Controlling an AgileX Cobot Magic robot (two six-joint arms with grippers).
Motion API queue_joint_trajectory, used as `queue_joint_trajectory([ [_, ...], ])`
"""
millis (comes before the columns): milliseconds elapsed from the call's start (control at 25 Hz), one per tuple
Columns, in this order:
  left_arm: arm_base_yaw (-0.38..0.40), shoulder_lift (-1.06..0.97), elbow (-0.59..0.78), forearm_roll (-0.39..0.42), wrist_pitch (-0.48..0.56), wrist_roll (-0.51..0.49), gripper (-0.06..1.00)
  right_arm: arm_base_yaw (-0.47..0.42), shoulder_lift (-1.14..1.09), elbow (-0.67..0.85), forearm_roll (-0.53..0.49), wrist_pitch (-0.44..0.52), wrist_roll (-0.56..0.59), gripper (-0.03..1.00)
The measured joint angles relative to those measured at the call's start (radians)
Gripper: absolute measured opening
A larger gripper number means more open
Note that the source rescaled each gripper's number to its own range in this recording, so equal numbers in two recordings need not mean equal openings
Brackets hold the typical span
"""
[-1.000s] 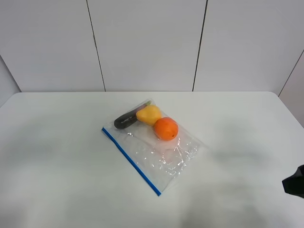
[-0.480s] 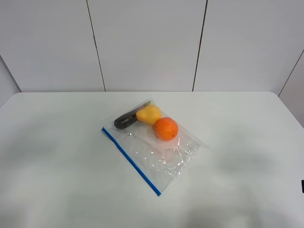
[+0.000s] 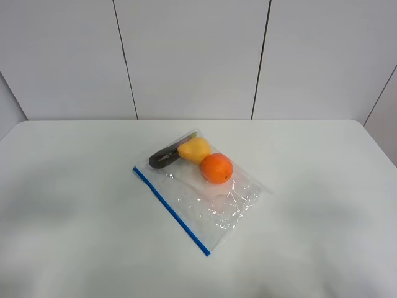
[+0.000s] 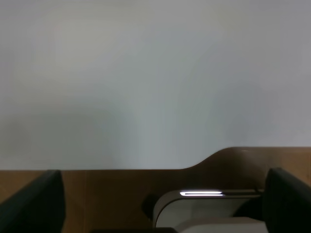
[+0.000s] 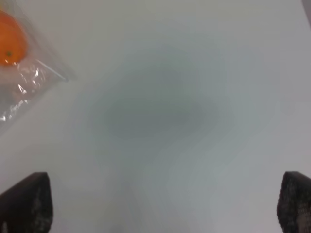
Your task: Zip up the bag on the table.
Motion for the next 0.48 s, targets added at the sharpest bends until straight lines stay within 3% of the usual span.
queue_joint_trajectory([
  [200, -0.001, -0.053, 0.001, -0.016, -0.006, 0.001, 0.97, 0.000, -0.099, 0.002, 0.000, 0.000, 0.013, 1.00],
  [480, -0.001, -0.361, 0.001, -0.019, -0.011, 0.001, 0.97, 0.000, -0.144, 0.002, -0.024, 0.000, 0.057, 1.00],
])
